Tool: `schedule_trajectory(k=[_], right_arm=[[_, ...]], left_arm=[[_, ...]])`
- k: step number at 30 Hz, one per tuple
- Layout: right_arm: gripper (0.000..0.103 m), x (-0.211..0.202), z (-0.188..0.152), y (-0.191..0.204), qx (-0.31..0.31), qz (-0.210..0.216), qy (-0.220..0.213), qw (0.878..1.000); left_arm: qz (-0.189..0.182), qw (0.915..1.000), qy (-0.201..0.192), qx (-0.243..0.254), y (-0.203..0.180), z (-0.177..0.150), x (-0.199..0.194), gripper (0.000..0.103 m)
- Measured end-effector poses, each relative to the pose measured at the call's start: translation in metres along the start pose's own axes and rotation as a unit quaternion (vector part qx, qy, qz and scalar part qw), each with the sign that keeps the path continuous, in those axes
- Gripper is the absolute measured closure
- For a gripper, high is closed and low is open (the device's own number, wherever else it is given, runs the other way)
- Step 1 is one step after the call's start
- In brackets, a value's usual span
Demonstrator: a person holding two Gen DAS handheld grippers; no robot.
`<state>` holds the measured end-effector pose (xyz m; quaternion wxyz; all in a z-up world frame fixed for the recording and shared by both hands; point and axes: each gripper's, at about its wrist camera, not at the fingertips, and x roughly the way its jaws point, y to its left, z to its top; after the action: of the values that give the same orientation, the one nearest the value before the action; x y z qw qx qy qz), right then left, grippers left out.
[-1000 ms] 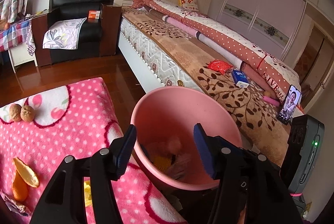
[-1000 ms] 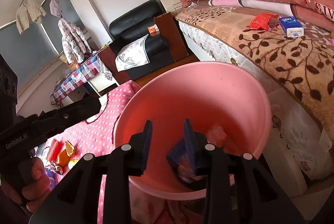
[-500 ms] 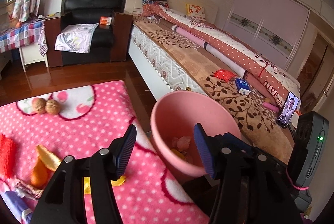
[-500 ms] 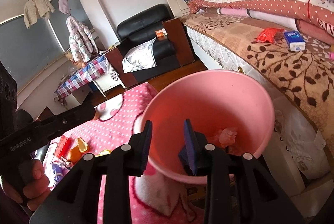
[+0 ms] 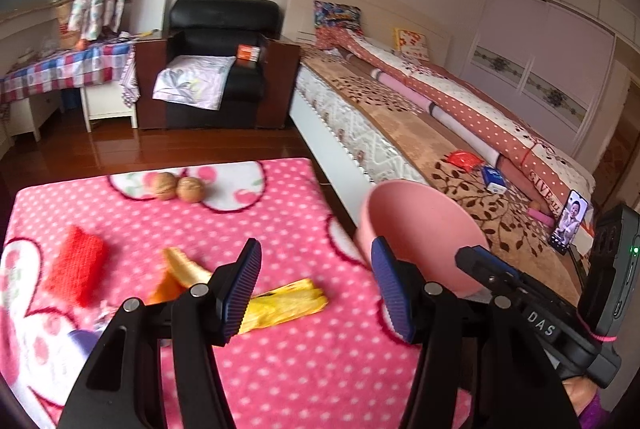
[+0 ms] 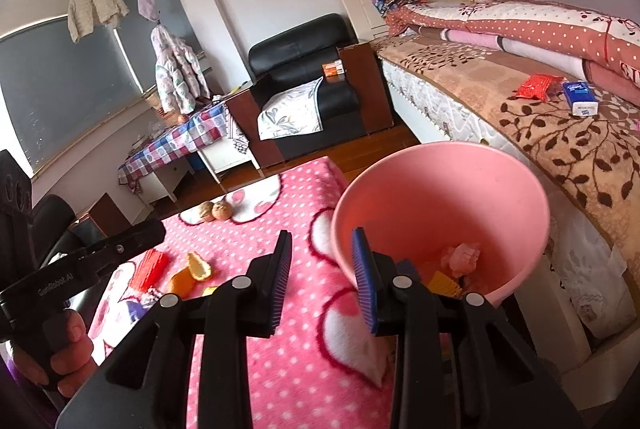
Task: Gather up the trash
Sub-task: 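Move both open tools back over the table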
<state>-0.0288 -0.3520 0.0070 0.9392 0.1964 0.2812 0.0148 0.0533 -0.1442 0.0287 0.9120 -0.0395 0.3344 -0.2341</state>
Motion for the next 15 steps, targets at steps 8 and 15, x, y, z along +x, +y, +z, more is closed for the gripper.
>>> schedule_trajectory(k=[8, 15], right_arm=[[0.072, 0.0, -0.011, 0.022, -0.015, 0.009, 0.015, 1.0], [0.072, 0.005, -0.02, 0.037, -0.032, 0.018, 0.032, 0.999]], left_arm=[[0.033, 0.9991, -0.013, -0.023, 0.038, -0.011, -0.031, 0.047], [0.076, 0.9965, -0.021, -0.024, 0.064, -0.026, -0.051, 0.047]])
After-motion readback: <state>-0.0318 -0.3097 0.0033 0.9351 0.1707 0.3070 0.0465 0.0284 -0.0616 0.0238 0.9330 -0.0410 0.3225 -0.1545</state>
